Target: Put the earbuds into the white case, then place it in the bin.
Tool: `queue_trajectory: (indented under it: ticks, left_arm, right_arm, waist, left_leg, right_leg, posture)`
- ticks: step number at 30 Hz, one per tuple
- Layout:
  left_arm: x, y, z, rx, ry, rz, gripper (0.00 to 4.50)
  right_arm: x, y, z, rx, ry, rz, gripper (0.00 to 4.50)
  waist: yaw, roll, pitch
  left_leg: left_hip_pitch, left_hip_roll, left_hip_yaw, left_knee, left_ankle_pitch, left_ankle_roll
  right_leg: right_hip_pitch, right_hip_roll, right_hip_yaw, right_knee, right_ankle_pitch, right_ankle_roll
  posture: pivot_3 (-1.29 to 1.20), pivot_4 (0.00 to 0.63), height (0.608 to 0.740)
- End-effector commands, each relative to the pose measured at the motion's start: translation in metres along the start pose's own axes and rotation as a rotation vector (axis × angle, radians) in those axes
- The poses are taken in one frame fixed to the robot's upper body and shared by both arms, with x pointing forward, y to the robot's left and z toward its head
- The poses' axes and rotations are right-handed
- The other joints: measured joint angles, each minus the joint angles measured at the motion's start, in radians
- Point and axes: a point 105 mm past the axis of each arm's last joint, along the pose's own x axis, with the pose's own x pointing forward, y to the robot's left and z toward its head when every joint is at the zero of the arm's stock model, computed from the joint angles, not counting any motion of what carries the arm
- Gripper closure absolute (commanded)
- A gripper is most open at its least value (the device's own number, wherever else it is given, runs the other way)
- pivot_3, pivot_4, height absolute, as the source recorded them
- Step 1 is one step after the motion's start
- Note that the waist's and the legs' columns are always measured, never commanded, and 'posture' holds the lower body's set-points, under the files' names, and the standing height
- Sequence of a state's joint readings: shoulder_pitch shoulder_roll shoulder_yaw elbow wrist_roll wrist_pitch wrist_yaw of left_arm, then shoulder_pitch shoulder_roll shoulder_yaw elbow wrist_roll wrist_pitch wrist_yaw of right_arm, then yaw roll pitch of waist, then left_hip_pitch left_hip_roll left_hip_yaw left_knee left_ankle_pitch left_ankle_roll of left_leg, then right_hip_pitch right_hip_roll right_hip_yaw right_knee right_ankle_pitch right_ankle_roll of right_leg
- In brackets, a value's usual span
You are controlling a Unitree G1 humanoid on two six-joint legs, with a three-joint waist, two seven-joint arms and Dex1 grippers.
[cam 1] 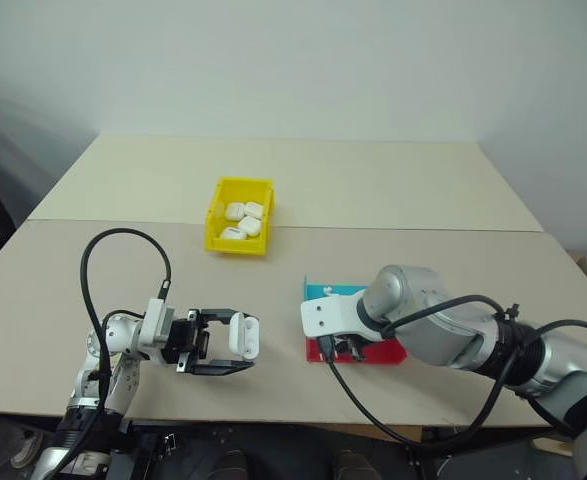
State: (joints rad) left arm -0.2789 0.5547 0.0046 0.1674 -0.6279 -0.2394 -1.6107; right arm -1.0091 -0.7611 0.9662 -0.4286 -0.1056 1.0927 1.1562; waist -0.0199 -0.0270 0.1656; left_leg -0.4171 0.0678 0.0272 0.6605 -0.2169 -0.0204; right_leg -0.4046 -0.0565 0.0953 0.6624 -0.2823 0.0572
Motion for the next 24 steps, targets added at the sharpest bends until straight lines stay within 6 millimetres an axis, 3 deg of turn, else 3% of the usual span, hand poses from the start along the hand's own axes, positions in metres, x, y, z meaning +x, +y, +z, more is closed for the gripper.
queue_trajectory:
  ticks: [1, 4, 20, 24]
  left_arm:
    - [0.0, 0.003, 0.005, 0.039, 0.003, -0.006, 1.68]
    - [-0.001, 0.003, 0.004, 0.039, 0.007, -0.005, 1.68]
    - [-0.002, 0.003, 0.003, 0.035, 0.022, -0.006, 1.68]
    - [0.002, 0.004, 0.012, 0.031, -0.026, -0.013, 1.68]
  right_arm:
    - [-0.004, -0.002, 0.002, -0.032, -0.005, -0.026, 2.91]
    - [-0.003, -0.002, 0.001, -0.036, 0.002, -0.033, 3.56]
    - [-0.002, -0.001, 0.001, -0.051, -0.001, -0.036, 3.75]
    - [-0.02, -0.005, 0.012, -0.009, -0.091, -0.067, 3.75]
  waist:
    - [0.0, 0.0, 0.0]
    - [0.0, 0.0, 0.0]
    - [0.0, 0.0, 0.0]
    - [0.0, 0.0, 0.0]
  left_leg:
    - [0.0, 0.0, 0.0, 0.0, 0.0, 0.0]
    - [0.0, 0.0, 0.0, 0.0, 0.0, 0.0]
    - [0.0, 0.0, 0.0, 0.0, 0.0, 0.0]
    - [0.0, 0.0, 0.0, 0.0, 0.0, 0.0]
  right_leg:
    - [0.0, 0.0, 0.0, 0.0, 0.0, 0.0]
    - [0.0, 0.0, 0.0, 0.0, 0.0, 0.0]
    - [0.0, 0.0, 0.0, 0.0, 0.0, 0.0]
    - [0.0, 0.0, 0.0, 0.0, 0.0, 0.0]
  posture:
    - [0.0, 0.15, 0.74]
    - [0.0, 0.15, 0.74]
    - [0.0, 0.15, 0.74]
    - [0.0, 0.15, 0.74]
